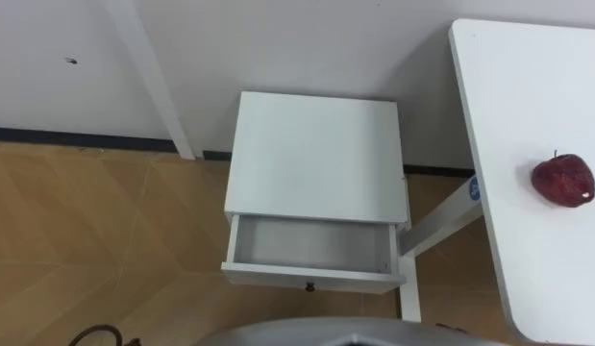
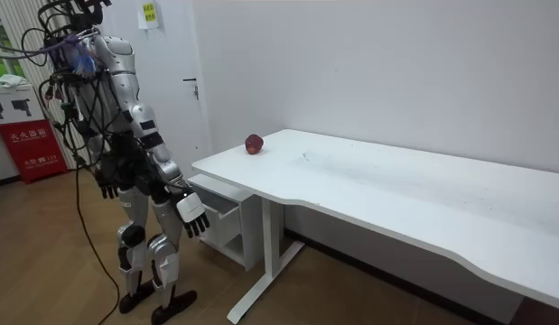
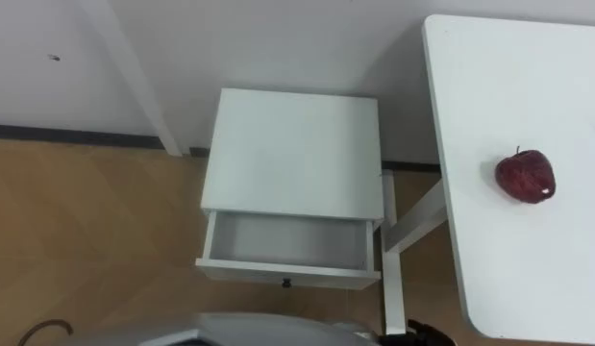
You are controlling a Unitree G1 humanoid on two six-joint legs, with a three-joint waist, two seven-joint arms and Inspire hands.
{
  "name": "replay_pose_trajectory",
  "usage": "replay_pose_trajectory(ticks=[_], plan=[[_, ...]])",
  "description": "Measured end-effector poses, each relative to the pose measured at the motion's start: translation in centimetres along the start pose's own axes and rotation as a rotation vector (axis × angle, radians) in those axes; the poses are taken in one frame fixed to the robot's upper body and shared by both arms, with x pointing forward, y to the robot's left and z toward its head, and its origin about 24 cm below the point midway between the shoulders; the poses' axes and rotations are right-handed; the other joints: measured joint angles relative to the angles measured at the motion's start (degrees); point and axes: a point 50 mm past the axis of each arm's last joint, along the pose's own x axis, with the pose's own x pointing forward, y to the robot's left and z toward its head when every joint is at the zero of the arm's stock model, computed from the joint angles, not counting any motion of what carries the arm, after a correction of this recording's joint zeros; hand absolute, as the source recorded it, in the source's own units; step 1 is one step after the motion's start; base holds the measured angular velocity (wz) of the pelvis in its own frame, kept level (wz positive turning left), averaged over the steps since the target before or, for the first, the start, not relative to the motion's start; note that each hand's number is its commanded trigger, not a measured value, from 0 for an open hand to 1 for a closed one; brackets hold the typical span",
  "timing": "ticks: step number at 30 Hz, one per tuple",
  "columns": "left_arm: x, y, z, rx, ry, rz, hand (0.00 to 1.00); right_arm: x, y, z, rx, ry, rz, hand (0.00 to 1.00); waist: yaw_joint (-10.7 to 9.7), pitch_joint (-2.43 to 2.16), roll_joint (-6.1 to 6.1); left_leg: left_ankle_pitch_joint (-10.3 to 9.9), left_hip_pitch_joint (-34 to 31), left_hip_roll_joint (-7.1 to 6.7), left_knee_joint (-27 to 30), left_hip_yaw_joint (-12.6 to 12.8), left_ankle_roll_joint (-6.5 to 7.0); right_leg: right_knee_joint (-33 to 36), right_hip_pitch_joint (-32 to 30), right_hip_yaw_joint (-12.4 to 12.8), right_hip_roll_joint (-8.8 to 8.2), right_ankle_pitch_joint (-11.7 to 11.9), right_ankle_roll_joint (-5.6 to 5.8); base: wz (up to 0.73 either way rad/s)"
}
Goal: Put apple and close drawer
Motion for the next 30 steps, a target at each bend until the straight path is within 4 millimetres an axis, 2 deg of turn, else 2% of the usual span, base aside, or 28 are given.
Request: replay_pose_trajectory(ticks=[6,11,14,19,20,22,28,30], plan=[[0.0,0.0,0.6,-0.029,-0.027,0.001,0.0,0.0,0.0,0.3,0.025,-0.016,-0.011,0.0,0.2,-0.16,0.08,0.0,0.1,0.08,-0.5,0.3,0.0,0.1,-0.1,0.4,0.1,0.0,-0.04,-0.02],[0.0,0.0,0.5,-0.034,-0.03,0.038,0.0,-0.1,-0.3,-0.2,0.162,-0.018,-0.053,0.0,0.0,-0.38,0.35,0.0,0.1,0.22,-0.8,1.1,0.0,0.2,-0.5,1.5,0.65,0.1,-0.15,-0.08],[0.0,0.0,0.5,-0.091,-0.027,0.057,0.0,-0.1,-0.7,-0.5,0.366,-0.032,-0.092,0.0,-0.7,-0.38,0.66,0.0,0.1,0.23,-0.8,1.1,0.0,0.3,-0.6,1.6,0.64,0.1,-0.16,-0.01],[-0.2,0.8,-0.7,-0.153,-0.025,0.108,0.0,-0.6,-3.0,0.1,0.922,-0.132,-0.205,0.0,-3.0,-0.21,0.88,0.0,1.5,0.48,-1.5,2.1,-0.03,0.6,-0.1,2.7,0.62,0.1,-0.16,-0.11],[-0.2,0.9,-0.7,-0.162,-0.024,0.11,0.0,-0.6,-3.2,0.1,0.977,-0.142,-0.215,0.0,-3.1,-0.18,0.85,0.0,1.8,0.49,-1.8,2.3,-0.03,0.6,-0.1,3.0,0.68,0.1,-0.16,-0.09],[-0.2,0.9,-0.9,-0.201,-0.015,0.114,0.0,-0.8,-4.1,0.4,1.206,-0.179,-0.25,0.0,-4.6,-0.34,0.64,0.0,1.8,0.36,-1.8,2.3,-0.02,0.4,0.0,3.1,0.69,0.1,-0.1,-0.04],[-0.3,1.4,-2.0,-0.248,0.011,0.128,0.0,-1.4,-5.9,0.2,1.595,-0.215,-0.356,0.0,-6.1,-0.62,0.16,0.0,1.6,0.31,-1.6,3.1,0.0,1.2,-1.0,4.1,0.67,-0.3,-0.14,-0.08],[-0.3,1.5,-2.0,-0.246,0.01,0.129,0.0,-1.4,-6.0,0.0,1.641,-0.192,-0.394,0.0,-6.2,-0.7,-0.15,0.0,1.4,0.26,-1.6,3.1,0.0,1.2,-1.1,4.2,0.69,-0.3,-0.05,-0.02]])
